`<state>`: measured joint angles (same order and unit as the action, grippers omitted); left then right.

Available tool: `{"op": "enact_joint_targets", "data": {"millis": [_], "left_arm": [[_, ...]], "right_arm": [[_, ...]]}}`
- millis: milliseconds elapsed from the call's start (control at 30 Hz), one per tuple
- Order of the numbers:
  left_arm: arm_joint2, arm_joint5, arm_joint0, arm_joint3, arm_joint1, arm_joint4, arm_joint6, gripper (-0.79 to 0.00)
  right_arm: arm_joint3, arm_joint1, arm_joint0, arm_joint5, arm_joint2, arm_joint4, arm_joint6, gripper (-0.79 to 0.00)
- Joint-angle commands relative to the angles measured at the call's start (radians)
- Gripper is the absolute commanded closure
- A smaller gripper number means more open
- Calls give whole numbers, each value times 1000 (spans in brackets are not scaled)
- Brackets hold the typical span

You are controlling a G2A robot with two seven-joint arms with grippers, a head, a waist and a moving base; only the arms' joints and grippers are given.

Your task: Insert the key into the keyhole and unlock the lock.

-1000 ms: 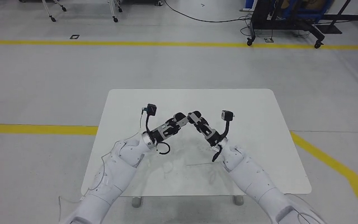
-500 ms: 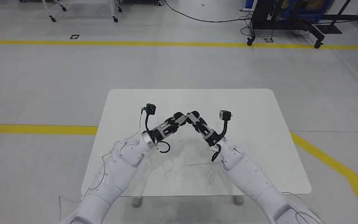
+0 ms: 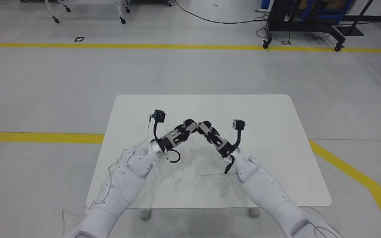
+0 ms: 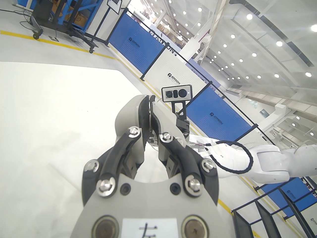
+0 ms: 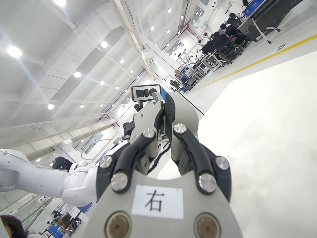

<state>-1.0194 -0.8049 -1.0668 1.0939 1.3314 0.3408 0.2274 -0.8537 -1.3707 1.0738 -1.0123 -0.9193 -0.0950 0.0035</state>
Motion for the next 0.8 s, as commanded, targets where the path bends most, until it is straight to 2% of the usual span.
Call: {"op": "enact_joint_targets", "data": {"millis": [0, 300, 333, 367, 567, 667, 767], "left_arm": [[-1, 2, -1, 1, 0, 3, -3, 0], [3, 3, -2, 0, 1, -37, 23, 0], [3, 2, -1, -1, 1, -43, 28, -160], [2, -1, 0, -3, 1, -50, 31, -194], [2, -17, 3, -9, 1, -83, 51, -86], [2, -21, 5, -11, 1, -90, 59, -71], [3, -21, 5, -12, 1, -97, 67, 0]], "right_arm": [[-2, 0, 3, 0, -5, 1, 3, 0], [-19, 0, 17, 0, -31, -1, 9, 0], [-21, 0, 19, 0, -34, -1, 8, 0], [-23, 0, 20, 0, -37, -2, 7, 0], [-27, -2, 26, 0, -48, -6, 8, 0], [-28, -4, 26, 0, -53, -5, 11, 0], [-28, -6, 26, 0, -55, -4, 14, 0]]}}
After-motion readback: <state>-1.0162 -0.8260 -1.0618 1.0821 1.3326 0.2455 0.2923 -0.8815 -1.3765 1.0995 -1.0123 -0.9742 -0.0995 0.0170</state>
